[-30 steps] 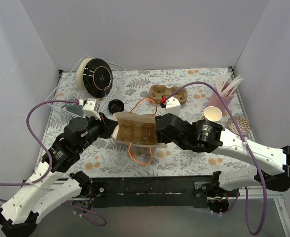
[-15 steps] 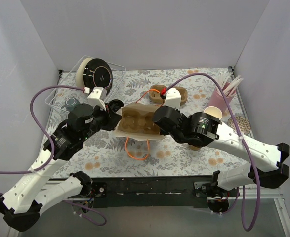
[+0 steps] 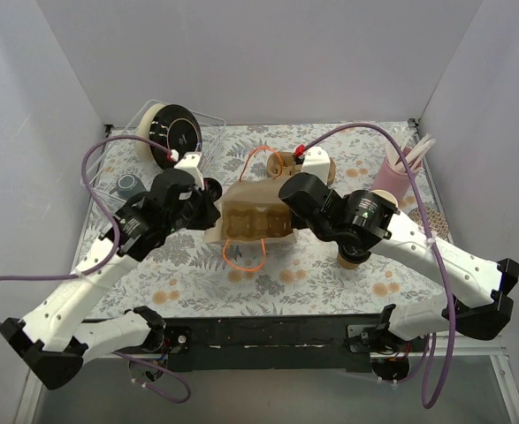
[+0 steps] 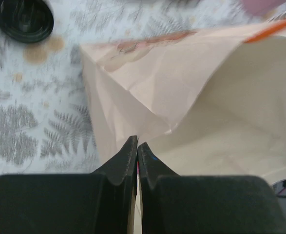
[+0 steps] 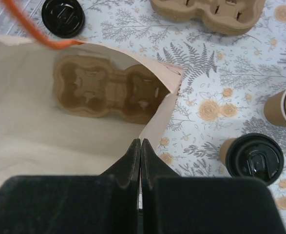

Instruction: Pack the takeout coffee

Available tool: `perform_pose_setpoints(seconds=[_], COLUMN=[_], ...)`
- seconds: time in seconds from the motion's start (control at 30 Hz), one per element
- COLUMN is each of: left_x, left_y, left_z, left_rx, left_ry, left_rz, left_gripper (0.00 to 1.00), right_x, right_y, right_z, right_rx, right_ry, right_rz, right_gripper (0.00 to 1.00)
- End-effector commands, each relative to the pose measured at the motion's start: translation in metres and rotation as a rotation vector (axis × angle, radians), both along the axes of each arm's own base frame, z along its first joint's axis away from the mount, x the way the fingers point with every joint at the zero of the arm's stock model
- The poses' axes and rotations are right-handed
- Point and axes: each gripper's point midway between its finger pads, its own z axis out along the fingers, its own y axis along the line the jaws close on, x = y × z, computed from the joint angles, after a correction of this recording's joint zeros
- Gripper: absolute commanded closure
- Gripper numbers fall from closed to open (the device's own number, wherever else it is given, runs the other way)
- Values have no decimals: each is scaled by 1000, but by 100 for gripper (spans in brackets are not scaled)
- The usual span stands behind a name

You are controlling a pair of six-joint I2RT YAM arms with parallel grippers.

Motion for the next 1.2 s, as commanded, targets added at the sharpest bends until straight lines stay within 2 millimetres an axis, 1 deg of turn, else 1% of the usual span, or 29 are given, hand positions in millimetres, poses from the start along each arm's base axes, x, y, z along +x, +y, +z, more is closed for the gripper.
perform_pose_setpoints(seconds=[0.0, 0.03, 0.07, 0.1, 0.13, 0.17, 0.2, 0.23, 0.27, 0.3, 0.33, 0.37, 0.4, 0.43, 0.47, 0.5, 0.53, 0.57, 0.6, 0.63, 0.67, 0.7, 0.73, 0.77, 0.83, 0.87, 0.97, 1.07, 1.17], left_x=[-11, -3, 0, 3, 5, 10, 16, 18, 18, 14, 13, 19, 16, 15, 17, 13, 5, 7, 4, -2, 0, -1, -4, -9, -15, -23, -29, -32, -32], left_y=[6, 4, 11, 11, 11, 5, 4, 5, 5, 5, 4, -3, -7, -5, -6, -4, -3, -7, -5, 3, 4, 6, 8, 9, 8, 4, 5, 7, 8], left_z=[-25, 0, 2, -6, -4, 31, 26, 28, 7, 1, 5, 26, 49, 52, 54, 19, 21, 24, 2, 14, 22, 20, 4, -4, -18, -20, -23, -23, -27], left_rx=[67, 32, 39, 50, 67, 22, 53, 55, 74, 48, 17, -44, -111, -136, -160, -121, -146, -184, -173, -235, -279, -290, -273, -264, -249, -258, -263, -259, -243], left_ry=[178, 127, 94, 89, 90, 35, 77, 81, 120, 134, 136, 82, 27, 10, -18, 22, -6, -65, -58, -115, -163, -176, -158, -135, -94, -76, -70, -82, -71], left_rz=[50, 66, 103, 96, 92, 82, 104, 122, 139, 153, 166, 158, 129, 139, 142, 137, 104, 76, 67, 87, 103, 107, 103, 97, 76, 38, 26, 11, 12], left_gripper=[100, 100, 100, 100, 100, 100, 100, 100, 100, 100, 100, 100, 100, 100, 100, 100, 100, 100, 100, 100, 100, 100, 100, 100, 100, 100, 100, 100, 100], right_x=[0, 2, 5, 3, 7, 8, 16, 15, 18, 12, 9, 11, 6, 3, 6, -4, -9, -8, -9, -10, -14, -17, -21, -27, -31, -34, -39, -43, -42], right_y=[3, 1, 0, -3, 3, 3, 2, 1, 5, 2, 5, 11, 13, 15, 24, 27, 25, 27, 19, 16, 17, 17, 18, 20, 18, 17, 17, 16, 15], right_z=[-14, -6, 1, -15, -19, -18, 6, 11, 12, -14, -19, -12, 2, -1, 4, 15, -18, -8, -2, -13, -16, -21, -28, -40, -48, -53, -51, -55, -55], right_rx=[48, 44, 55, 30, 48, 67, 96, 95, 110, 85, 99, 126, 150, 145, 146, 205, 166, 181, 189, 157, 147, 131, 126, 117, 130, 133, 147, 133, 119], right_ry=[88, 72, 54, 64, 71, 109, 82, 72, 54, 88, 94, 68, 33, 9, -75, -130, -122, -204, -238, -240, -244, -241, -227, -200, -168, -157, -159, -153, -160], right_rz=[38, 23, 17, 25, 53, 61, 34, 31, 34, 51, 68, 103, 152, 190, 271, 355, 404, 446, 442, 457, 492, 520, 548, 578, 569, 573, 573, 584, 585], right_gripper=[99, 99, 99, 99, 99, 99, 99, 99, 99, 99, 99, 99, 99, 99, 99, 99, 99, 99, 99, 99, 99, 99, 99, 99, 99, 99, 99, 99, 99])
